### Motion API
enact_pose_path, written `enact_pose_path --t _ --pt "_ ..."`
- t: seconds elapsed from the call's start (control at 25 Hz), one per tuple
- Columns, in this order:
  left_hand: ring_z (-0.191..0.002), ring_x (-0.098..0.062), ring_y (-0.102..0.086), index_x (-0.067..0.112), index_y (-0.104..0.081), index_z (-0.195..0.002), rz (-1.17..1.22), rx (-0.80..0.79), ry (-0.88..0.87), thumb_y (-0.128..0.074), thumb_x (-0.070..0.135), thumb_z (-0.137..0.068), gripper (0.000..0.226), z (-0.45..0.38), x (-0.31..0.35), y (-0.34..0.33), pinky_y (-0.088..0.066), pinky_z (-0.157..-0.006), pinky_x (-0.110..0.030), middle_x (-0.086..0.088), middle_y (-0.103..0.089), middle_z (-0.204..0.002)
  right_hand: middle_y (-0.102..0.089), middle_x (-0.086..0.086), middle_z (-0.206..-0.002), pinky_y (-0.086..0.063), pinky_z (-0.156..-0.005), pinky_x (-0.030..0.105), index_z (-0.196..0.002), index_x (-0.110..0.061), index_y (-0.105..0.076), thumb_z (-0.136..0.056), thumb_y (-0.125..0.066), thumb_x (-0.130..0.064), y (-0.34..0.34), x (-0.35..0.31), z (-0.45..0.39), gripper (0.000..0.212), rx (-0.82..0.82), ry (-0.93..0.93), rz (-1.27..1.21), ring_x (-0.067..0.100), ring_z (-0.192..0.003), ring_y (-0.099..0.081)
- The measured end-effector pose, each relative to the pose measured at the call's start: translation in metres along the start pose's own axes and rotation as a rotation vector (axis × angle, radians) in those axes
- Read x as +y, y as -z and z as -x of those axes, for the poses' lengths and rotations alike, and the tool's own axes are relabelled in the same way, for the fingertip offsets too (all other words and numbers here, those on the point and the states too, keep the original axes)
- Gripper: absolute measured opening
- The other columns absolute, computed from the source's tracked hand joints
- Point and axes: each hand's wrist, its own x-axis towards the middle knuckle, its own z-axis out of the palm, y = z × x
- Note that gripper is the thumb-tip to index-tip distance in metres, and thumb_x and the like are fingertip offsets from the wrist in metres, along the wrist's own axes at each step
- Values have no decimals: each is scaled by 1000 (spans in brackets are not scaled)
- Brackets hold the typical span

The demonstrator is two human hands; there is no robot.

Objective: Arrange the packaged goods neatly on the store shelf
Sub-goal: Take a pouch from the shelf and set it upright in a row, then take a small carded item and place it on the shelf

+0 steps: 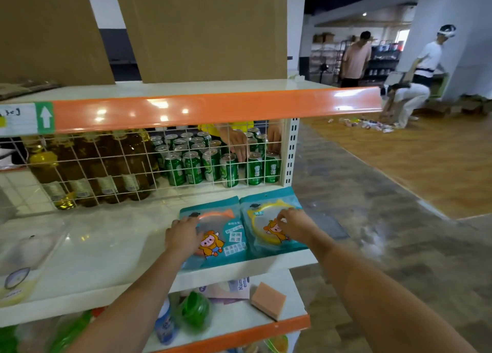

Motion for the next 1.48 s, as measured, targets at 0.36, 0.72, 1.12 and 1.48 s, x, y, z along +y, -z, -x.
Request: enact_pose_path --t 0.36,0.72,1.12,1.48 --pt "-126 -27 -40 27 -39 -140 -136 -132 -49 -43 40 -95 47 51 1 7 -38 -101 -43 -3 -39 -145 -41 8 -142 -32 -105 39 -137 -16 -42 -100 -36 -27 -33 -75 11 40 46 289 127 27 -132 -35" --pt "-128 -28 -38 19 -42 -137 -71 -91 212 -31 37 -101 42 118 -78 44 -35 -100 -44 -7 -42 -140 -40 9 -143 -32 -105 38 -138 -16 -41 -101 -31 -29 -60 -186 37 40 28 615 113 28 -132 -34" --pt "-124 -29 -42 13 -41 -135 -58 -90 591 -37 42 -97 49 231 -235 71 -39 -98 -42 -11 -44 -135 -46 5 -137 -34 -101 34 -135 -21 -43 -99 -37 -36 -112 -369 93 39 -97 920 44 24 -127 -39" --pt "-129 -28 -39 16 -41 -137 -75 0 816 -37 39 -98 45 331 -382 110 -36 -101 -41 -9 -44 -138 -46 5 -135 -36 -97 35 -133 -20 -44 -99 -35 -32 -151 -544 163 37 -64 1164 75 25 -124 -40"
